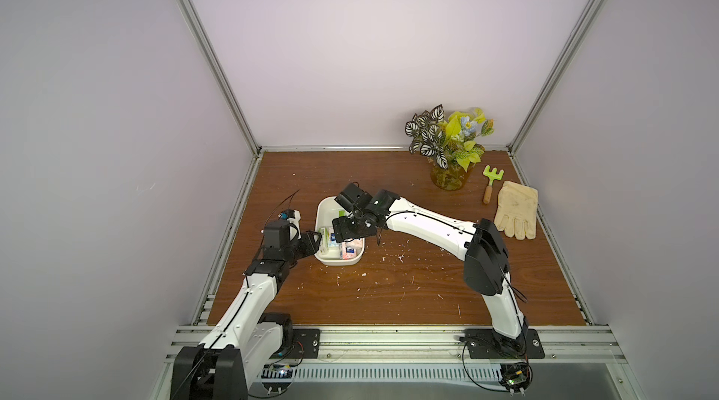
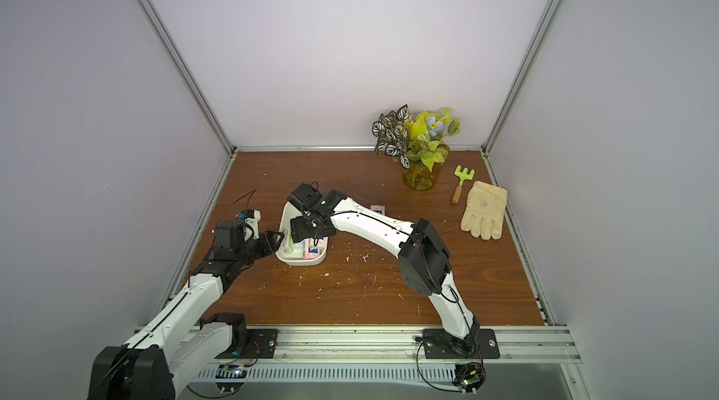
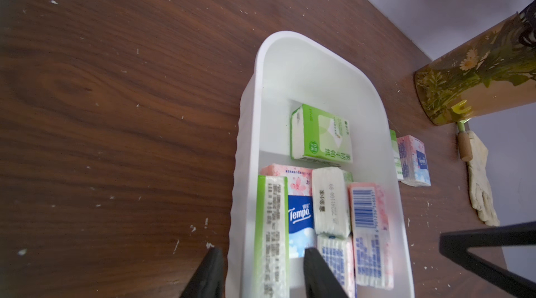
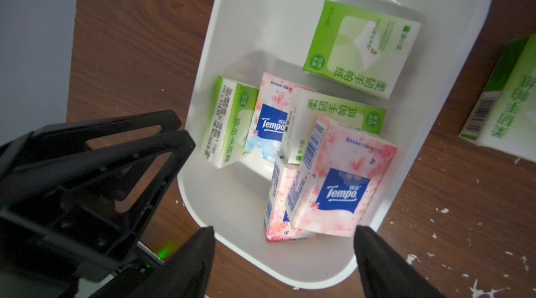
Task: Take the pocket tissues out of the storage box
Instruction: Pick up the pocket tissues from the storage box.
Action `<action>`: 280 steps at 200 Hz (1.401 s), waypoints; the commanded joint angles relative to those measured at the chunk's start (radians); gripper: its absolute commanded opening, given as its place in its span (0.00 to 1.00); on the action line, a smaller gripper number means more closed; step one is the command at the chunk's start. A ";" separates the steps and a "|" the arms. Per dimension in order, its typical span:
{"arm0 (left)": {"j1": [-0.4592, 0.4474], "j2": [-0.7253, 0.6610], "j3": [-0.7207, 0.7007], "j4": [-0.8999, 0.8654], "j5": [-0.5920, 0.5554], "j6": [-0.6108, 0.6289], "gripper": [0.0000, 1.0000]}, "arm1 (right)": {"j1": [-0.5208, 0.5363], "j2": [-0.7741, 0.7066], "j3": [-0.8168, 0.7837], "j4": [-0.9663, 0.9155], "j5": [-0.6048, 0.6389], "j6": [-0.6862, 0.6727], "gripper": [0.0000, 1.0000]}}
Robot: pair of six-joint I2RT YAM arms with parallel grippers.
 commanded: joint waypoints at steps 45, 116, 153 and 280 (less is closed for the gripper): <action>0.013 0.050 0.000 0.046 -0.006 0.014 0.37 | 0.005 0.016 0.052 -0.047 0.018 0.021 0.82; 0.013 0.050 -0.009 0.047 -0.004 0.010 0.31 | 0.005 0.086 0.082 -0.043 0.011 0.008 0.82; 0.011 0.068 -0.009 0.049 0.002 0.012 0.29 | 0.006 0.113 0.100 -0.066 0.024 -0.001 0.83; 0.011 0.065 -0.015 0.054 0.018 0.009 0.25 | 0.035 0.164 0.243 0.037 -0.056 -0.073 0.74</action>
